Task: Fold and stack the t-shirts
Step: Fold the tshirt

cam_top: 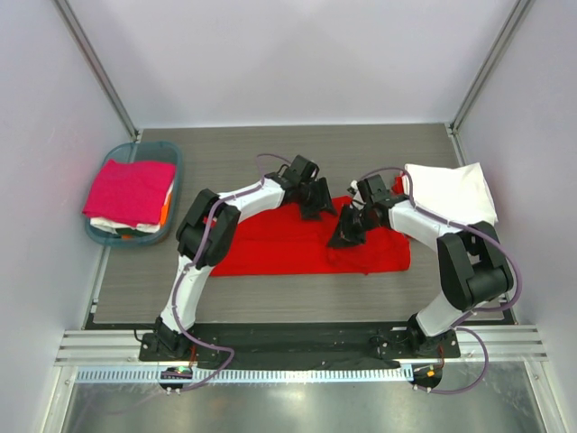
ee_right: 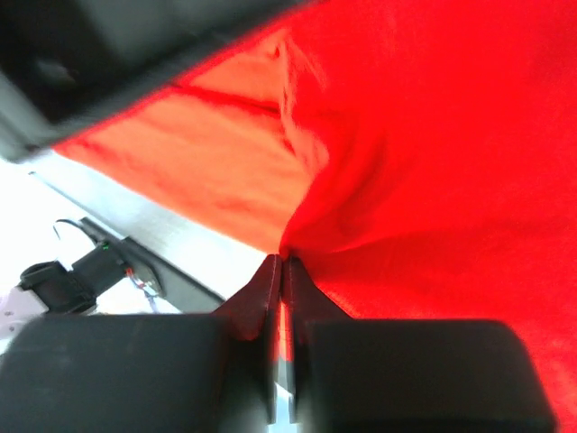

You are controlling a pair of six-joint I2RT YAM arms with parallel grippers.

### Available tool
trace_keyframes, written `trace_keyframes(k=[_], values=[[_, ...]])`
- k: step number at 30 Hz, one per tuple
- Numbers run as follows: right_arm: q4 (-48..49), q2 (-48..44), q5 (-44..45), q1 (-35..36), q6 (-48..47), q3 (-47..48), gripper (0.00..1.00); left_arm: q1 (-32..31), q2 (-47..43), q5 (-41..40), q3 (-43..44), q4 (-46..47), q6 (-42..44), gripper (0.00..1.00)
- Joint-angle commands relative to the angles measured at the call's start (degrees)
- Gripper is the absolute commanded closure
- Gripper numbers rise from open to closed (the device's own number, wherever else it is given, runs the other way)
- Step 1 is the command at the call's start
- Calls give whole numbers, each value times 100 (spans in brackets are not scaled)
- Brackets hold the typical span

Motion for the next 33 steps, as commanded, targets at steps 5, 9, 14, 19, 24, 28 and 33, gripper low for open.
trace_keyframes(k=[5,9,14,19,24,28,33], values=[[104,-679,-507,-30,164,-273,53,18,-596,-147,-88,-165,307,34],[-195,-1304,213,-214,85,-361,52,18,-904,-271,-176,-174,475,30],[-590,-2102,1188,-557,225,-712,59,9,-1421,-227,-378,-209,501,30],[-837,-2665,1972,-610,514,-1247,53,-201,-2107,-323,-975,-253,405,32],[-846,-3376,2086,-619,551,-1697,52,-456,-2696,-324,-1872,-157,168,38],[-679,-3975,2096,-610,603,-2223,52,-474,-2768,-183,-2373,186,105,49],[66,-4476,2042,-601,814,-2839,51,-518,-2741,-86,-2523,257,167,54]])
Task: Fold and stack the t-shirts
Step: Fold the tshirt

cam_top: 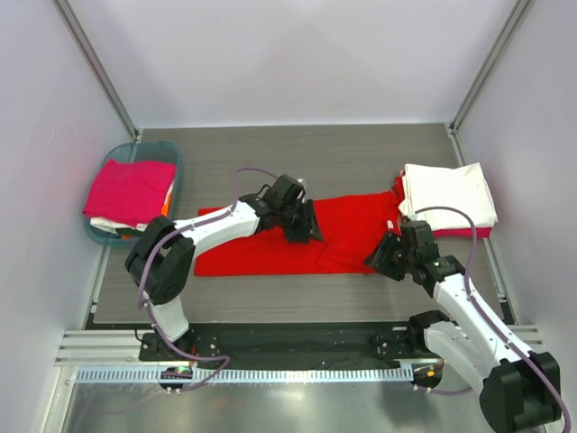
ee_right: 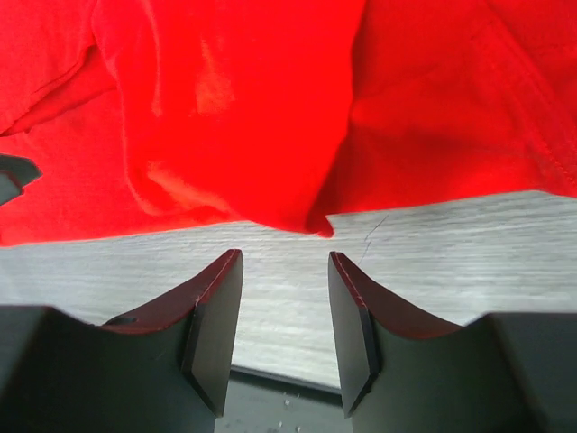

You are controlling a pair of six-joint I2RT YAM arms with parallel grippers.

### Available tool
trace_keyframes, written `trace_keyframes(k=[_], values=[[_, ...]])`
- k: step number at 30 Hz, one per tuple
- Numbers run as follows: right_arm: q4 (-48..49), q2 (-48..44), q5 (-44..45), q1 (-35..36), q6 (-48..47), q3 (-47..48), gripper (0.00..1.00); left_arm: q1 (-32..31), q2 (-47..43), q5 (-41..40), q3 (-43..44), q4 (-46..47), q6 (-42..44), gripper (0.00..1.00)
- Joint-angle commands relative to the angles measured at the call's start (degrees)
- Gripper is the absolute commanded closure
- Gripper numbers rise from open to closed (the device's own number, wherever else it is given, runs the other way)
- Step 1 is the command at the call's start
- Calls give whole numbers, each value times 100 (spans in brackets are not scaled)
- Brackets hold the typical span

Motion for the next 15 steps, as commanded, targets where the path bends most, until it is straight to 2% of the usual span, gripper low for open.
trace_keyframes(k=[1,10,14,15], values=[[750,-164,117,22,193,-424,50,-2,-49,171,38,305,66,54],[1691,309,73,22,-70,-619,48,-81,31,339,-155,305,181,54],[1867,652,-111,21,-158,-531,54,-116,-48,242,-313,305,181,57],[1902,688,-129,22,-123,-540,59,-134,-83,233,-331,305,181,58]])
